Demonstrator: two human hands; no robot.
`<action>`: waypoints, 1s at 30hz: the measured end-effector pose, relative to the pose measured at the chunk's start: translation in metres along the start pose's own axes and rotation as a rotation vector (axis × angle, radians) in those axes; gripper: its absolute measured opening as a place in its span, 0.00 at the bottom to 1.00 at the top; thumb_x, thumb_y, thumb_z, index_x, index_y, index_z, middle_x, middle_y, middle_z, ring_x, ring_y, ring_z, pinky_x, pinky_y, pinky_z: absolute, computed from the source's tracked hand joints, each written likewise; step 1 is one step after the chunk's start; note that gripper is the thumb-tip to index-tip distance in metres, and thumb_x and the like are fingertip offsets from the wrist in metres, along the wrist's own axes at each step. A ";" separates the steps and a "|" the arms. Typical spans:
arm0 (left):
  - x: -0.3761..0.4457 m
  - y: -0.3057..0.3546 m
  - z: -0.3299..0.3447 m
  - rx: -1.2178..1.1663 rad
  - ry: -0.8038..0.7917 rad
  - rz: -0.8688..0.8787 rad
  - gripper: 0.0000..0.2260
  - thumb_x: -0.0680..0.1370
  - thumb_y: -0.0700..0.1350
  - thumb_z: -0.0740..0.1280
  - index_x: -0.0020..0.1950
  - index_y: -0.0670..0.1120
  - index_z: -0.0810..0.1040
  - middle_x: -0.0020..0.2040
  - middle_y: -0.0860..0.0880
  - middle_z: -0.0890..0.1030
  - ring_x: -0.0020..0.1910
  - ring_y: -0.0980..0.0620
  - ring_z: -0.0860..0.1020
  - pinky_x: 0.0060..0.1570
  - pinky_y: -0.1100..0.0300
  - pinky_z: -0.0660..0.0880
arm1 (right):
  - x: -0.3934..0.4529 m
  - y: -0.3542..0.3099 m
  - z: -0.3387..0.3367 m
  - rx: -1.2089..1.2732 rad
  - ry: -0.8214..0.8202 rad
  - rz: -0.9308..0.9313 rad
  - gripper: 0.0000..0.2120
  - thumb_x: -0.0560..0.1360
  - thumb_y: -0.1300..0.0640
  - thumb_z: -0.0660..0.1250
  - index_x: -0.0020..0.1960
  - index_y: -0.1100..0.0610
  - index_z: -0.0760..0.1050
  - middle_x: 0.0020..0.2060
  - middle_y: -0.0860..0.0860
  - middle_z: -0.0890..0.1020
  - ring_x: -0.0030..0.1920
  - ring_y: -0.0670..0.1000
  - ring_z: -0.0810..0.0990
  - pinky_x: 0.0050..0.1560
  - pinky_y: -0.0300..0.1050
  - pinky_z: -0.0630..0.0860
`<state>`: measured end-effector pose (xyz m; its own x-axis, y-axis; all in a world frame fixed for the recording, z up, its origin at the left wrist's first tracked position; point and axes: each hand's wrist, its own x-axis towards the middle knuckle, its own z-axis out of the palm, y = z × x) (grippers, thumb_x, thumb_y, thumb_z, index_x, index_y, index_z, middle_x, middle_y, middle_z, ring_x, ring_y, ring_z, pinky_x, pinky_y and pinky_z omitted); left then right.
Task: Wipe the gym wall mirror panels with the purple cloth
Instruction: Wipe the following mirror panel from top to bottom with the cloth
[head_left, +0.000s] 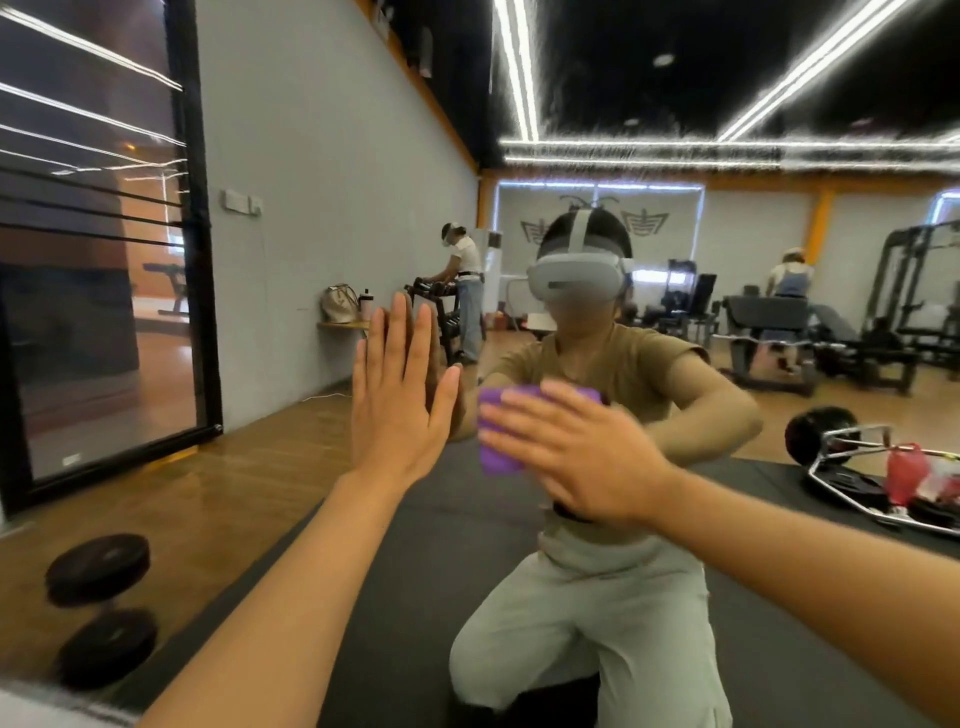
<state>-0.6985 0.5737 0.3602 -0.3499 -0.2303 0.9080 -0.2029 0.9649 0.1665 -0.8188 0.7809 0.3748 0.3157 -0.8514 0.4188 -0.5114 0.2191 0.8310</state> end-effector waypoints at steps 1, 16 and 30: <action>0.000 0.000 -0.001 0.006 0.002 0.002 0.30 0.84 0.60 0.47 0.81 0.55 0.36 0.81 0.54 0.34 0.80 0.53 0.35 0.77 0.57 0.32 | 0.008 0.021 -0.009 0.022 0.033 0.069 0.28 0.81 0.46 0.59 0.79 0.51 0.61 0.79 0.53 0.61 0.80 0.53 0.55 0.80 0.54 0.45; -0.011 0.045 0.015 -0.161 0.104 -0.182 0.33 0.83 0.59 0.50 0.82 0.43 0.43 0.83 0.41 0.42 0.81 0.48 0.39 0.79 0.49 0.36 | -0.047 -0.032 0.011 0.048 0.057 0.133 0.31 0.79 0.52 0.59 0.81 0.51 0.59 0.80 0.52 0.59 0.81 0.54 0.54 0.81 0.56 0.43; -0.027 0.071 0.037 -0.025 0.023 -0.140 0.33 0.82 0.67 0.44 0.83 0.52 0.42 0.83 0.47 0.40 0.81 0.45 0.37 0.75 0.44 0.31 | -0.050 0.093 -0.037 -0.007 0.087 0.308 0.26 0.84 0.48 0.50 0.81 0.50 0.56 0.80 0.53 0.57 0.81 0.53 0.53 0.80 0.55 0.46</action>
<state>-0.7370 0.6443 0.3335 -0.2986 -0.3597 0.8840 -0.2254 0.9266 0.3009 -0.8526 0.8614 0.4445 0.2142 -0.7007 0.6806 -0.5883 0.4637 0.6625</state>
